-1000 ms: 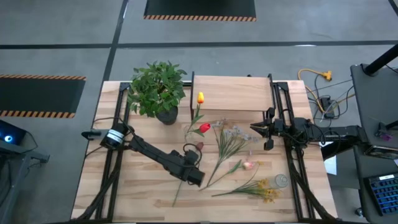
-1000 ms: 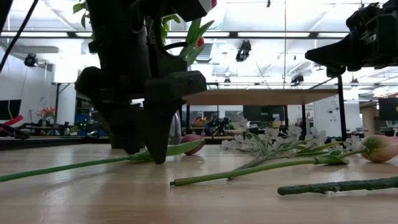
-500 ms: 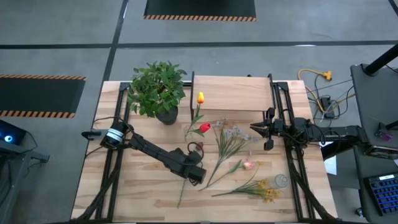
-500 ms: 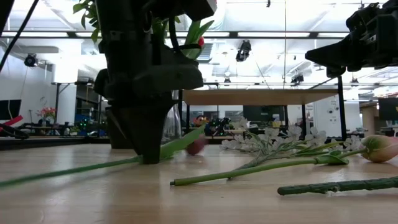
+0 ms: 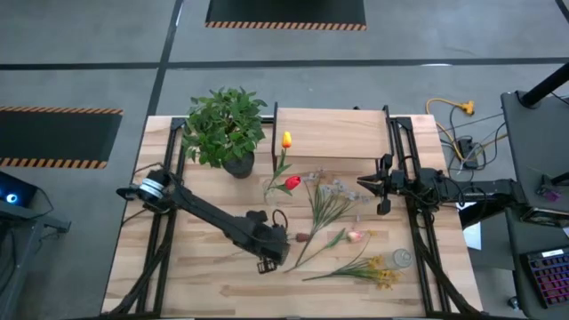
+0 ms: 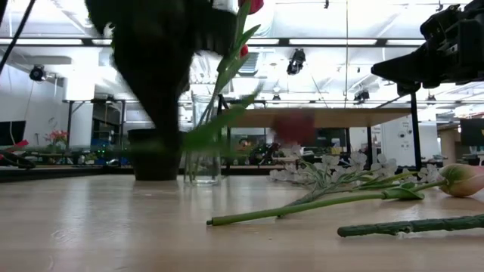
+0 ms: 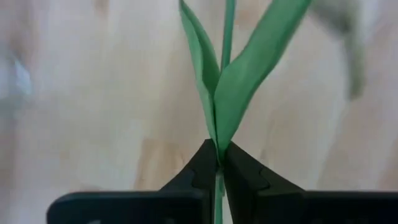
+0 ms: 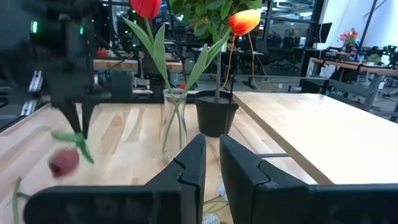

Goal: Pick and place flowers into a vace then onto a shelf
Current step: Put the dark red flower into the top transparent vase

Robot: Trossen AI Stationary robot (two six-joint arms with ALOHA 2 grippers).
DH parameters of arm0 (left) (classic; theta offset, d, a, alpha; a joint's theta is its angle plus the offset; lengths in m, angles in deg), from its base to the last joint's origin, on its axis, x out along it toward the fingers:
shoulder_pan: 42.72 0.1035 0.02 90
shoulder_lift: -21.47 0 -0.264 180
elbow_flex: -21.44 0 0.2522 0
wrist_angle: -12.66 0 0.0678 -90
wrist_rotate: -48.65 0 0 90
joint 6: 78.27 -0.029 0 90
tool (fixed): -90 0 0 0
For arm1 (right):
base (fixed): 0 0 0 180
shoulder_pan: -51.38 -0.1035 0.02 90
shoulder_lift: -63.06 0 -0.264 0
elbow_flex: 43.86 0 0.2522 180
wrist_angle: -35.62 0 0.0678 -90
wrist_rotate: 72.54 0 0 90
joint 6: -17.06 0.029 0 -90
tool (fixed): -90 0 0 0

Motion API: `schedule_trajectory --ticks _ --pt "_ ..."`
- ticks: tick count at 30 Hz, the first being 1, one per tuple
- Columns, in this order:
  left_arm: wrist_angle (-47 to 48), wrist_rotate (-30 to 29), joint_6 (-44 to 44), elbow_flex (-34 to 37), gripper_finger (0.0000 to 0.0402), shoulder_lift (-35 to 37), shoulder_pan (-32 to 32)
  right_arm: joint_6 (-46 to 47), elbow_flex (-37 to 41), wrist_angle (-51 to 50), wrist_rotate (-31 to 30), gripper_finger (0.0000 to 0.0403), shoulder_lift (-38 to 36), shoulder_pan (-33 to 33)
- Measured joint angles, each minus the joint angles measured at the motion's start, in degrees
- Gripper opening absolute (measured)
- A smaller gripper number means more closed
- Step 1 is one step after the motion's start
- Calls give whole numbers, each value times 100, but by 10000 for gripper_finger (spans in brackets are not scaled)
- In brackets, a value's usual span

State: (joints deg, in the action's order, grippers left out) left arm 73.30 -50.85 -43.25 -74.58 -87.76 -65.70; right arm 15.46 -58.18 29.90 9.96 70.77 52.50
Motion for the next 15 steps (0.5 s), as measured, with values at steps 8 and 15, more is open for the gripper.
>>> schedule_trajectory --ticks 8,15 --pt "-2584 -517 -1885 710 1 1052 -232 17 0 -34 2 38 0 -1" --pt "-6140 -1030 -3355 2590 0 2362 -241 273 0 -59 1 38 21 -2"
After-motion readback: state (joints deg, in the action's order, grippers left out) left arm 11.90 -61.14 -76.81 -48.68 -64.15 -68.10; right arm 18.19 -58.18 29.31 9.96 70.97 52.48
